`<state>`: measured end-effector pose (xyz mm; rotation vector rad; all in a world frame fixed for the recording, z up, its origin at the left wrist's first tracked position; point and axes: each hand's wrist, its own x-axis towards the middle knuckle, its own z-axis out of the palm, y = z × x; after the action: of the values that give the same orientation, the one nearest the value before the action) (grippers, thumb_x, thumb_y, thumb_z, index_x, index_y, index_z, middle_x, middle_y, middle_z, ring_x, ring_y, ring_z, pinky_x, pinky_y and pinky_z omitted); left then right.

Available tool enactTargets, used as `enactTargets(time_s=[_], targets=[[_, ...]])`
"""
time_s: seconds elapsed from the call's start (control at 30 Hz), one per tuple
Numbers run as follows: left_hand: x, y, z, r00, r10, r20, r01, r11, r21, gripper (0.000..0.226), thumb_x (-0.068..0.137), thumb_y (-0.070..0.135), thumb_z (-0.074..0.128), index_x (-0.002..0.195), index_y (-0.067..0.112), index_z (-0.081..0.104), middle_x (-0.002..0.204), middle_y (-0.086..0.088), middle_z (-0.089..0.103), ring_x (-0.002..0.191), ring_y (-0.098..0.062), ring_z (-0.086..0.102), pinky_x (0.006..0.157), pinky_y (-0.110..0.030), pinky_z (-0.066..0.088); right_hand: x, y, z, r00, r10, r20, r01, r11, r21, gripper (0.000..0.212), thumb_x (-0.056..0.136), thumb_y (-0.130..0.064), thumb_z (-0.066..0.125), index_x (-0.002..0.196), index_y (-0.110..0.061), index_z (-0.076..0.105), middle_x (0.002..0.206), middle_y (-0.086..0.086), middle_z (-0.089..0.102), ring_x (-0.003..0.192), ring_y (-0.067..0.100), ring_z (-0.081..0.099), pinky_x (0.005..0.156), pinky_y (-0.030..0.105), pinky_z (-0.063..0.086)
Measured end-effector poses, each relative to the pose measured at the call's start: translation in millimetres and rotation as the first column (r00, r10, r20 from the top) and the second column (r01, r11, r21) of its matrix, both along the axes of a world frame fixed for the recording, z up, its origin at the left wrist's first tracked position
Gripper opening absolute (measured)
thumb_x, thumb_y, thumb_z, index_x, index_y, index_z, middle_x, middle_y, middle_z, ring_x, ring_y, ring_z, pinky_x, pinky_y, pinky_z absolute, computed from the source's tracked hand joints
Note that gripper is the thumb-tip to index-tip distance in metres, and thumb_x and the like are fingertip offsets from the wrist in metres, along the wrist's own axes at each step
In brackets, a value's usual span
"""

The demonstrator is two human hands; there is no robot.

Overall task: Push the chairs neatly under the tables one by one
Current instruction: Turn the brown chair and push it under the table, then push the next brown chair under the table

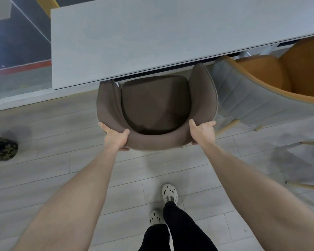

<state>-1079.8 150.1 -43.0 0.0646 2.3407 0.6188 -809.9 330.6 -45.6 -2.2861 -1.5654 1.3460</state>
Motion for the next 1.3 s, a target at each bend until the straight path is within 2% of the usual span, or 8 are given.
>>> enactTargets(time_s=[0.07,0.13,0.27,0.43,0.53,0.67,0.9,1.3], targets=[[0,-8,5,0.998,-0.069,0.007,0.069,0.997,-0.033,0.124,0.095,0.053,0.072,0.167,0.031,-0.026,0.127,-0.006,0.056,0.076,-0.029,0.067,0.068,-0.047,0.068,11,1,2,0.999,0.053,0.009,-0.052,0.997,-0.055,0.101,0.088,-0.079,0.058,0.156,-0.012,0.022,0.121,0.010,0.064,0.093,0.034,0.076,0.084,0.051,0.067],[0,-15,13,0.978,-0.203,-0.042,0.197,0.974,-0.109,0.116,0.097,0.063,0.063,0.170,0.024,-0.017,0.130,-0.009,0.060,0.080,-0.031,0.066,0.081,-0.050,0.067,25,-4,8,0.988,0.145,0.051,-0.140,0.986,-0.092,0.112,0.084,-0.092,0.047,0.161,-0.012,0.026,0.132,0.011,0.065,0.110,0.035,0.073,0.096,0.052,0.063],[20,-35,40,0.853,-0.503,-0.136,0.467,0.854,-0.228,0.087,0.102,0.055,0.056,0.167,0.011,0.019,0.147,-0.025,0.061,0.124,-0.046,0.065,0.102,-0.050,0.056,56,-36,32,0.906,0.416,0.075,-0.404,0.905,-0.135,0.081,0.103,-0.072,0.049,0.158,-0.013,0.048,0.151,0.011,0.059,0.131,0.035,0.060,0.106,0.046,0.052],[66,-47,82,0.471,-0.859,-0.203,0.799,0.512,-0.315,0.047,0.101,0.045,0.058,0.140,0.018,0.057,0.130,-0.012,0.071,0.118,-0.038,0.068,0.088,-0.042,0.056,107,-88,67,0.802,0.581,0.138,-0.568,0.814,-0.122,0.042,0.107,-0.045,0.057,0.125,-0.009,0.070,0.119,0.009,0.070,0.112,0.034,0.067,0.091,0.042,0.057],[93,-34,99,0.207,-0.961,-0.184,0.905,0.260,-0.336,0.035,0.101,0.044,0.059,0.129,0.023,0.063,0.122,-0.006,0.074,0.110,-0.030,0.070,0.086,-0.042,0.058,149,-116,85,0.812,0.545,0.210,-0.549,0.835,-0.043,0.049,0.108,-0.047,0.058,0.140,-0.011,0.066,0.134,0.011,0.069,0.126,0.035,0.065,0.098,0.039,0.052],[150,-7,111,-0.054,-0.976,-0.210,0.937,0.023,-0.349,0.044,0.102,0.044,0.060,0.139,0.021,0.061,0.126,-0.008,0.073,0.114,-0.032,0.070,0.090,-0.042,0.058,221,-157,104,0.864,0.436,0.253,-0.450,0.893,-0.004,0.055,0.109,-0.048,0.058,0.152,-0.013,0.058,0.151,0.012,0.064,0.137,0.034,0.060,0.112,0.041,0.049],[298,43,95,-0.333,-0.926,-0.178,0.906,-0.261,-0.334,0.043,0.092,0.050,0.059,0.130,0.031,0.066,0.127,-0.007,0.074,0.118,-0.034,0.070,0.097,-0.042,0.058,376,-228,120,0.948,0.156,0.277,-0.165,0.986,0.010,0.054,0.108,-0.049,0.059,0.151,-0.015,0.059,0.152,0.011,0.063,0.139,0.032,0.060,0.113,0.039,0.048],[634,130,107,-0.577,-0.796,-0.184,0.801,-0.507,-0.318,0.049,0.094,0.048,0.059,0.138,0.028,0.066,0.127,-0.005,0.076,0.122,-0.030,0.069,0.098,-0.039,0.057,667,-244,98,0.966,-0.111,0.232,0.115,0.993,-0.006,0.055,0.107,-0.049,0.060,0.150,-0.014,0.061,0.152,0.010,0.063,0.137,0.030,0.061,0.114,0.040,0.048]])
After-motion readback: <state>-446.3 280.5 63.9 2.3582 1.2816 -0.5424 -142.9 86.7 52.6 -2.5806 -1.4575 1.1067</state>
